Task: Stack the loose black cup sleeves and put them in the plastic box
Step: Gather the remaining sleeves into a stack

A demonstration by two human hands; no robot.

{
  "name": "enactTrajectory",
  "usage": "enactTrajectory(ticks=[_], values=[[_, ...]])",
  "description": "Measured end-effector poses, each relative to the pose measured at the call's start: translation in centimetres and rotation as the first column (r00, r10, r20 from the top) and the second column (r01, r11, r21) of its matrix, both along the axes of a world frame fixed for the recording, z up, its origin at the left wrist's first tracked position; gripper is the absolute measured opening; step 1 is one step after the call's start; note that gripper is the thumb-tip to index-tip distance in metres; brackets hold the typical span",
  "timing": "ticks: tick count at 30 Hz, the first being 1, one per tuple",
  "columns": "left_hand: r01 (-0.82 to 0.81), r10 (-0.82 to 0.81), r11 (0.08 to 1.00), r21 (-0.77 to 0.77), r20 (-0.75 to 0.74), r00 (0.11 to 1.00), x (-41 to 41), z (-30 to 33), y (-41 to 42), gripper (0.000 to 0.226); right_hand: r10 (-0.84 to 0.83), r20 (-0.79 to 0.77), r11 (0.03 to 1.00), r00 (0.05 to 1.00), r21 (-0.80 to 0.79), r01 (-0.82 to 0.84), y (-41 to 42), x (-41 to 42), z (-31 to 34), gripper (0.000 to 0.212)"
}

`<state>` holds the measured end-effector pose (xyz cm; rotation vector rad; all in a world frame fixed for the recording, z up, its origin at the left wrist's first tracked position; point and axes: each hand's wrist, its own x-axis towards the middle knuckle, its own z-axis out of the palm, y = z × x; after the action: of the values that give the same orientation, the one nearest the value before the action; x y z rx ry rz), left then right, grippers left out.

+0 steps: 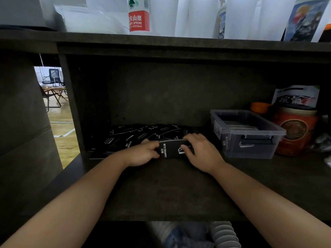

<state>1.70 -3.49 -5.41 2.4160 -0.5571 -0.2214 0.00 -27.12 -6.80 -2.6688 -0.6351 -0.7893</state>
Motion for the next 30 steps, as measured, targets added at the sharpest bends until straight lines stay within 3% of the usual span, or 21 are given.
enactTrajectory(ticks=[3, 4, 6, 8, 9, 13, 15, 17, 19, 24, 27, 30], values=[[-0.172, 0.153, 0.985, 0.012, 0.392, 0.907, 1.0, 0.4, 1.9, 0.033, 0.0, -0.007, 1.0, 1.0, -0.004, 0.0, 0.0, 0.0, 0.0, 0.027], [-0.263, 0.206, 0.963, 0.064, 0.458, 0.865, 1.4, 0.3, 2.9, 0.037, -0.001, -0.008, 1.0, 1.0, -0.004, 0.001, 0.0, 0.0, 0.0, 0.028], [-0.427, 0.321, 0.87, 0.247, 0.374, 0.87, 1.9, 0.1, 4.9, 0.065, -0.003, -0.014, 1.0, 1.0, -0.004, 0.003, 0.1, 0.0, 0.0, 0.028], [-0.425, 0.367, 0.821, 0.381, 0.218, 0.904, 1.7, -0.3, 6.2, 0.083, -0.002, -0.018, 1.0, 1.0, 0.0, 0.002, 0.1, 0.0, 0.0, 0.028], [-0.414, 0.371, 0.833, 0.367, 0.185, 0.91, 1.6, -0.4, 6.4, 0.083, -0.001, -0.021, 1.0, 1.0, 0.001, 0.001, 0.1, 0.0, 0.0, 0.028], [-0.424, 0.392, 0.899, 0.115, 0.223, 0.893, 1.7, -0.3, 6.4, 0.065, -0.007, -0.038, 1.0, 0.999, -0.001, 0.007, 0.1, -0.1, 0.2, 0.028], [-0.404, 0.416, 0.91, -0.099, 0.22, 0.883, 1.9, -0.2, 6.0, 0.045, -0.011, -0.046, 1.0, 0.999, -0.005, 0.011, 0.1, -0.1, 0.3, 0.029], [-0.404, 0.472, 0.862, -0.305, 0.193, 0.86, 2.3, -0.1, 6.0, 0.031, -0.01, -0.044, 1.0, 0.999, -0.005, 0.01, 0.1, -0.2, 0.3, 0.029], [-0.413, 0.517, 0.802, -0.432, 0.157, 0.841, 2.4, 0.1, 6.1, 0.036, -0.006, -0.04, 1.0, 0.999, -0.002, 0.006, 0.1, -0.2, 0.4, 0.028], [-0.373, 0.542, 0.713, -0.593, 0.13, 0.83, 2.1, 0.3, 6.5, 0.029, 0.004, -0.029, 1.0, 1.0, 0.002, -0.004, 0.0, -0.1, 0.3, 0.028], [-0.431, 0.594, 0.714, -0.551, 0.152, 0.79, 2.6, 0.1, 7.1, 0.028, 0.006, -0.034, 1.0, 0.999, 0.004, -0.006, 0.0, -0.2, 0.3, 0.028], [-0.497, 0.625, 0.652, -0.573, 0.035, 0.78, 2.6, -0.4, 7.4, 0.03, 0.001, -0.038, 1.0, 0.999, 0.0, -0.001, 0.1, -0.2, 0.3, 0.029]])
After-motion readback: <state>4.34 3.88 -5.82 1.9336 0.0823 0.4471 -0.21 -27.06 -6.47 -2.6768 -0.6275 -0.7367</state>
